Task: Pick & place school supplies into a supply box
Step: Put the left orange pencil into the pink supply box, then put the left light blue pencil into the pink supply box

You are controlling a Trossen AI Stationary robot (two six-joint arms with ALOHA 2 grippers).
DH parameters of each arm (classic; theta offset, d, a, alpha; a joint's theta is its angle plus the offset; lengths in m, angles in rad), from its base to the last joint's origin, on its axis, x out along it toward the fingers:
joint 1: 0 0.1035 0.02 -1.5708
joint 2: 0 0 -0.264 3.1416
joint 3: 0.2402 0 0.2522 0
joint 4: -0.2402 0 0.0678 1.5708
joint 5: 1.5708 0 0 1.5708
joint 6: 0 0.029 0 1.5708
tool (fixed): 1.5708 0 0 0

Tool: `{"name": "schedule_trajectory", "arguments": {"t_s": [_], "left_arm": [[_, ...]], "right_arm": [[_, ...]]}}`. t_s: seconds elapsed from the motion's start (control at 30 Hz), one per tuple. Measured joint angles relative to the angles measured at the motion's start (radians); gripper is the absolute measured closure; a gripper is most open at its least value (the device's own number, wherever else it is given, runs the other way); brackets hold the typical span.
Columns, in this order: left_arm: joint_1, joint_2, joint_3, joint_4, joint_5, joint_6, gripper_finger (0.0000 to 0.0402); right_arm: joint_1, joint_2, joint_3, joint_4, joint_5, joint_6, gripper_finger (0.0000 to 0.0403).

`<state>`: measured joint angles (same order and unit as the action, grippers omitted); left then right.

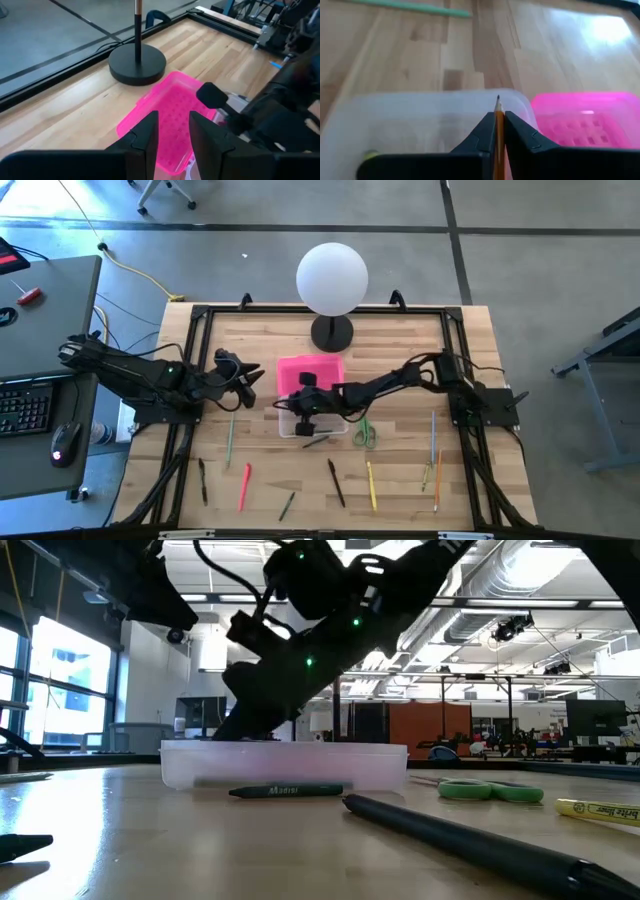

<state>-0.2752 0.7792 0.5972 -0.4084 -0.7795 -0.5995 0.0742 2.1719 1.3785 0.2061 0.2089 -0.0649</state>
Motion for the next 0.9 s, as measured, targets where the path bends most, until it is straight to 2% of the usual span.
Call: {"name": "schedule_trajectory", "arguments": {"t_s": [0.23, 0.4, 0.53, 0.67, 0.9], "left_arm": [[0.000, -0.002, 0.000, -0.016, 0.019, -0.001, 0.0263], [0.000, -0.003, 0.000, -0.104, 0.162, -0.087, 0.0263], [0.000, -0.003, 0.000, -0.249, 0.345, -0.235, 0.0263], [-0.029, 0.009, 0.000, -0.395, 0.507, -0.420, 0.0263], [-0.210, 0.083, 0.000, -0.537, 0.536, -0.821, 0.0263]], "right_arm": [[-0.004, 0.002, 0.000, -0.001, -0.004, 0.012, 0.0345], [0.008, 0.000, 0.003, -0.019, -0.002, 0.012, 0.0331], [0.026, -0.019, 0.003, -0.068, 0.001, 0.012, 0.0330], [0.043, -0.045, 0.003, -0.123, 0.051, 0.003, 0.0330], [0.064, -0.073, 0.003, -0.128, 0.158, -0.045, 0.0330]]}}
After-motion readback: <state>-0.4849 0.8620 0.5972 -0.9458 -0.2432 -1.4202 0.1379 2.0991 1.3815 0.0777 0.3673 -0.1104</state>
